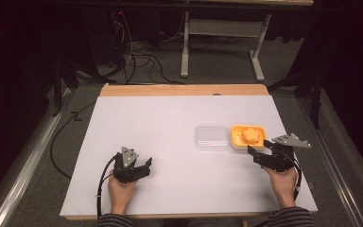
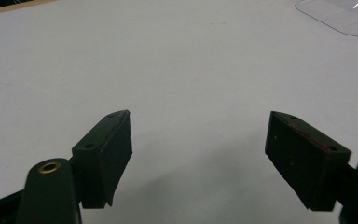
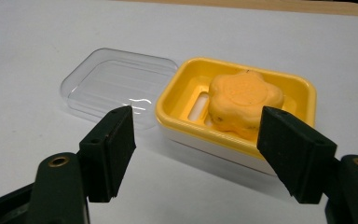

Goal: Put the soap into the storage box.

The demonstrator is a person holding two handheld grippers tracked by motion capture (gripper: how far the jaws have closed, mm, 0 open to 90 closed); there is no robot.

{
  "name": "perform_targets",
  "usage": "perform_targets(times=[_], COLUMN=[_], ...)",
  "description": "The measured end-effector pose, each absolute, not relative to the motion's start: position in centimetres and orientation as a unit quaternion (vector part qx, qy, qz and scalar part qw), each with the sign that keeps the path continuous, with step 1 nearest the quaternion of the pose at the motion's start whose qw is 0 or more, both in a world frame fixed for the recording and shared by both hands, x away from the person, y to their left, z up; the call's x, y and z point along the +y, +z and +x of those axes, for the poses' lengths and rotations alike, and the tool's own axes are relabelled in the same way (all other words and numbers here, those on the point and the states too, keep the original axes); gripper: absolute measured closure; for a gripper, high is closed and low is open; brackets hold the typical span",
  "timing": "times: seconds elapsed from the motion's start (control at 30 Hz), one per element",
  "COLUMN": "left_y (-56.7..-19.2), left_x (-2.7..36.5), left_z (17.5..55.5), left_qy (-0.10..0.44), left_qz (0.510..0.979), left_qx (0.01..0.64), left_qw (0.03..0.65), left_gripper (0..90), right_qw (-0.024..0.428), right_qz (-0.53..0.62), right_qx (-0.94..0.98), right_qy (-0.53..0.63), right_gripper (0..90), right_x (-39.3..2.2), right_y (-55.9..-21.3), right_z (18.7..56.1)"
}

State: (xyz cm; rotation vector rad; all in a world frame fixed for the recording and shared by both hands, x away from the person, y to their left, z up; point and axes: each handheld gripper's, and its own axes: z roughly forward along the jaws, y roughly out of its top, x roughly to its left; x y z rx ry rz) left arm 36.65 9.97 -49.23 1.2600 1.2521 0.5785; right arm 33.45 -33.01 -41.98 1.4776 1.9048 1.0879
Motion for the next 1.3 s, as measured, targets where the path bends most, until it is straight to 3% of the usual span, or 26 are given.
perform_targets(times=[1.3], left_y=[-49.2], left_x=[10.0], left_z=[36.6], left_qy=[0.248], left_qz=[0.543], left_qx=[0.537], left_qw=[0.595], left_gripper=[23.5], right_qw=[0.233], right_qz=[0.501], right_qx=[0.731], right_qy=[0.399], right_gripper=[28.7], right_x=[-28.1], right_y=[-44.4], right_z=[32.2])
